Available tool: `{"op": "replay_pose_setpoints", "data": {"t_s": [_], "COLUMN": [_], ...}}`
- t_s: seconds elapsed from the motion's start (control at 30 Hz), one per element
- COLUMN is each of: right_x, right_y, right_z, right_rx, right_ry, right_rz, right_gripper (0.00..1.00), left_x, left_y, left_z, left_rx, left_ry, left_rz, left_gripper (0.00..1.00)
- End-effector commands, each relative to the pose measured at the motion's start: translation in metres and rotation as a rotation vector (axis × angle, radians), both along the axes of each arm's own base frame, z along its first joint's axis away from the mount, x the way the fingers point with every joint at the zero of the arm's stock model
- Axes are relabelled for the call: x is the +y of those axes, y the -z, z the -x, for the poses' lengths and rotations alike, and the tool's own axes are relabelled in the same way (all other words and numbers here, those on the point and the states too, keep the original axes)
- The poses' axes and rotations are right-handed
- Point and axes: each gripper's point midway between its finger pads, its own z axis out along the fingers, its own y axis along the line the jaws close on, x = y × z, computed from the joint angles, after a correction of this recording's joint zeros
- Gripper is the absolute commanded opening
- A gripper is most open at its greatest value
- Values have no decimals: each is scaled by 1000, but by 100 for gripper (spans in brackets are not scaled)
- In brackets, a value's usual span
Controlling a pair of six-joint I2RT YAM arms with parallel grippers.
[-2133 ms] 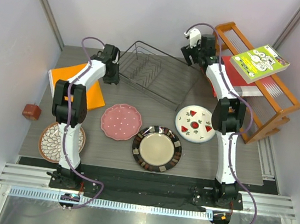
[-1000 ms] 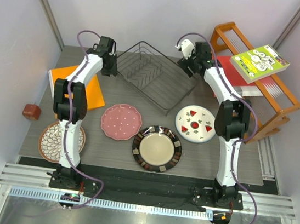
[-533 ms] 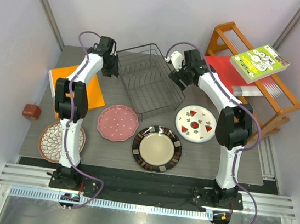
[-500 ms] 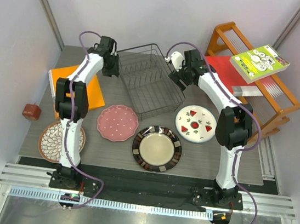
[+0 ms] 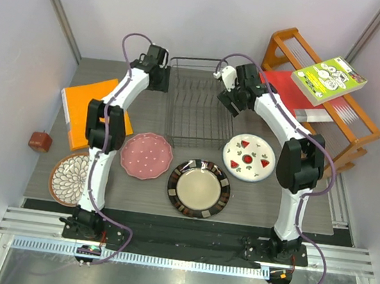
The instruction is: Load the plates into the dish rack
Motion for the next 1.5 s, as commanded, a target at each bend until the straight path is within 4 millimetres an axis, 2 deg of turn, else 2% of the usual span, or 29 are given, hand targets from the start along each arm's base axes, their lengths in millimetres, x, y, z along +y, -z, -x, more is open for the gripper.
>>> {"op": "replay_pose_setpoints", "data": {"t_s": [0.0, 0.03, 0.07, 0.1, 0.13, 0.17, 0.23, 0.27, 0.3, 0.37, 0.47, 0.53, 0.67, 0.7, 0.73, 0.87, 1.0, 1.03, 1.07, 1.13, 1.17, 1.2, 1.23, 1.27, 1.3, 1.47], "right_x": [37, 39, 40, 43, 44, 46, 49, 50, 51, 52, 47, 51, 55, 55, 55, 51, 46, 44, 46, 46, 49, 49, 50, 52, 51, 46], "right_y": [-13, -14, -5, -13, -10, -3, -8, 1, -5, -4, -12, -27, -40, -38, -38, -14, 2, 4, 1, 10, 4, 14, 14, 6, 16, 2], "right_z": [4, 1, -4, -12, -17, -22, -34, -41, -48, -56, -72, -73, -71, -71, -71, -73, -83, -85, -89, -95, -101, -105, -109, -116, -121, -147], "right_rx": [1, -5, 5, -21, -25, -22, -52, -51, -73, -90, -148, -170, -185, -180, -180, -154, -155, -155, -171, -170, -192, -188, -198, -227, -227, -338], "right_ry": [-43, -40, -32, -27, -20, -14, -6, -1, 9, 16, 68, 62, 44, 43, 35, 40, 52, 58, 58, 58, 57, 61, 62, 62, 68, 110], "right_rz": [-119, -125, -119, -129, -127, -122, -124, -116, -116, -113, -104, -152, -194, -193, -188, -132, -82, -76, -77, -71, -80, -70, -71, -76, -56, -57], "right_gripper": [83, 83, 83, 83, 83, 83, 84, 84, 84, 84, 85, 85, 85, 85, 85, 85, 85, 85, 85, 85, 85, 86, 86, 86, 87, 89], "left_x": [-45, -45, -43, -42, -41, -40, -41, -46, -47, -52, -39, -22, 7, 22, 29, 63, 98, 104, 108, 116, 118, 117, 117, 117, 117, 119], "left_y": [-26, -27, -27, -28, -24, -33, -36, -38, -37, -37, -51, -75, -116, -144, -136, -166, -187, -199, -192, -192, -188, -187, -184, -182, -175, -166], "left_z": [-26, -30, -34, -37, -41, -47, -54, -58, -60, -63, -67, -64, -49, -41, -34, -4, 25, 33, 39, 46, 52, 54, 57, 59, 61, 64], "left_rx": [-150, -165, -175, -186, -193, -222, -246, -258, -264, -277, -316, -351, -395, -436, -418, -431, -438, -461, -446, -442, -432, -428, -422, -419, -401, -380], "left_ry": [70, 65, 58, 53, 50, 52, 58, 72, 75, 80, 12, -54, -115, -143, -162, -223, -289, -297, -307, -322, -325, -324, -323, -321, -317, -310], "left_rz": [15, 11, -4, -12, -19, -27, -27, -21, -15, -9, -70, -92, -41, -16, 0, 21, 29, 33, 26, 21, 17, 21, 20, 19, 17, -5], "left_gripper": [56, 58, 59, 60, 62, 63, 64, 65, 65, 66, 67, 70, 73, 74, 74, 75, 75, 75, 75, 75, 75, 75, 75, 75, 75, 75]}}
